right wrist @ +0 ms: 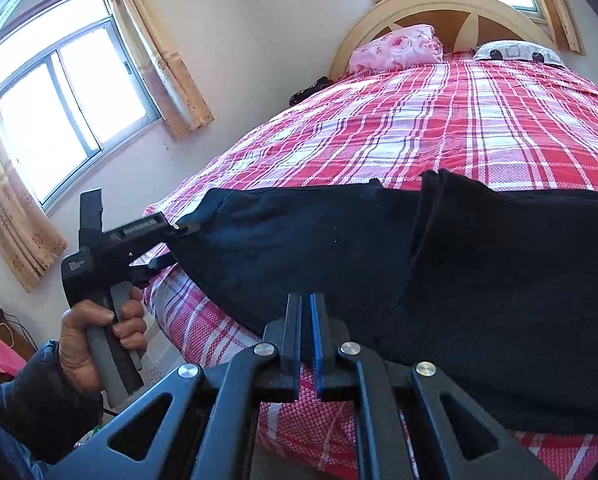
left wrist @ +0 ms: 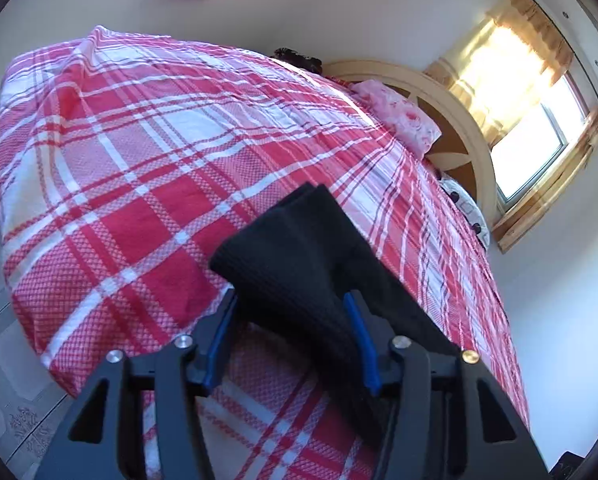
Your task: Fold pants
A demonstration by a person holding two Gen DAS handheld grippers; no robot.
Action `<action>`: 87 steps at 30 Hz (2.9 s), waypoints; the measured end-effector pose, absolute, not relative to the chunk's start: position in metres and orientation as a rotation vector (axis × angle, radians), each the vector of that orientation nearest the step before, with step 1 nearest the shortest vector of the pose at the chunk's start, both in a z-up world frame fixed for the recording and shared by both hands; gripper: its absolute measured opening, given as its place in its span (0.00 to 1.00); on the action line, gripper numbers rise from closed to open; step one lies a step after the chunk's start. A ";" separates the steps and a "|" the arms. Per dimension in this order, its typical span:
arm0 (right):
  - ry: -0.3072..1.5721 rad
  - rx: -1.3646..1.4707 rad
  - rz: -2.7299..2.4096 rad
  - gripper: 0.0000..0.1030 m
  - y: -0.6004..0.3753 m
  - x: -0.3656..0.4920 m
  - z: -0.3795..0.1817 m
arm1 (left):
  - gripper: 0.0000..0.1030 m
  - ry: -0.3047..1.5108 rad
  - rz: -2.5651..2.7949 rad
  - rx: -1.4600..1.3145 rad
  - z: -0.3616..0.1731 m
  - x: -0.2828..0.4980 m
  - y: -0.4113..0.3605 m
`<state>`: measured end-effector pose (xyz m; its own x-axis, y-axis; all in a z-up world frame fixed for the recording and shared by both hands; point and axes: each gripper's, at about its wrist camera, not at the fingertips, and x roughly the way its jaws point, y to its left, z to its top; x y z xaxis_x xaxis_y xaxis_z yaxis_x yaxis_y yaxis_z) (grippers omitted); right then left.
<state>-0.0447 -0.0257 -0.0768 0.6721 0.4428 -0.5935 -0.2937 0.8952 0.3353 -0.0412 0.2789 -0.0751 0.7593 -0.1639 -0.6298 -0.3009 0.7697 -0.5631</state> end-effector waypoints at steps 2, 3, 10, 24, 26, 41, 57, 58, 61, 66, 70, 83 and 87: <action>0.721 0.228 0.414 0.05 -0.029 -0.045 -0.077 | 0.50 0.728 0.097 -0.674 -0.075 -0.039 0.276; 0.722 0.234 0.412 0.05 -0.030 -0.045 -0.077 | 0.49 0.729 0.099 -0.684 -0.076 -0.039 0.275; 0.733 0.257 0.413 0.05 -0.036 -0.043 -0.079 | 0.49 0.769 0.099 -0.837 -0.077 -0.059 0.261; 0.749 0.283 0.403 0.05 -0.046 -0.046 -0.081 | 0.49 0.691 0.175 -0.856 -0.071 -0.033 0.291; 0.742 0.286 0.395 0.05 -0.047 -0.046 -0.081 | 0.38 0.709 0.156 -0.840 -0.073 -0.030 0.291; 0.628 0.431 0.237 0.05 -0.107 -0.062 -0.059 | 0.16 0.626 -0.072 -0.493 -0.009 -0.030 0.229; 0.459 0.657 -0.107 0.05 -0.255 -0.149 -0.043 | 0.15 0.539 -0.886 -0.094 0.042 -0.069 -0.057; 0.453 0.663 -0.119 0.05 -0.261 -0.155 -0.043 | 0.15 0.539 -0.905 -0.061 0.036 -0.074 -0.069; 0.450 0.682 -0.153 0.05 -0.274 -0.172 -0.047 | 0.15 0.538 -0.941 0.066 0.012 -0.090 -0.102; 0.458 0.728 -0.181 0.05 -0.291 -0.188 -0.061 | 0.15 0.564 -0.941 0.209 -0.015 -0.102 -0.125; 0.462 0.746 -0.183 0.05 -0.299 -0.192 -0.067 | 0.15 0.557 -0.937 0.254 -0.024 -0.108 -0.128; 0.446 0.755 -0.065 0.05 -0.301 -0.178 -0.045 | 0.50 0.596 -0.982 0.175 0.001 -0.115 -0.081; 0.453 0.778 0.031 0.29 -0.306 -0.157 -0.035 | 0.56 0.573 -0.789 0.147 0.012 -0.092 -0.043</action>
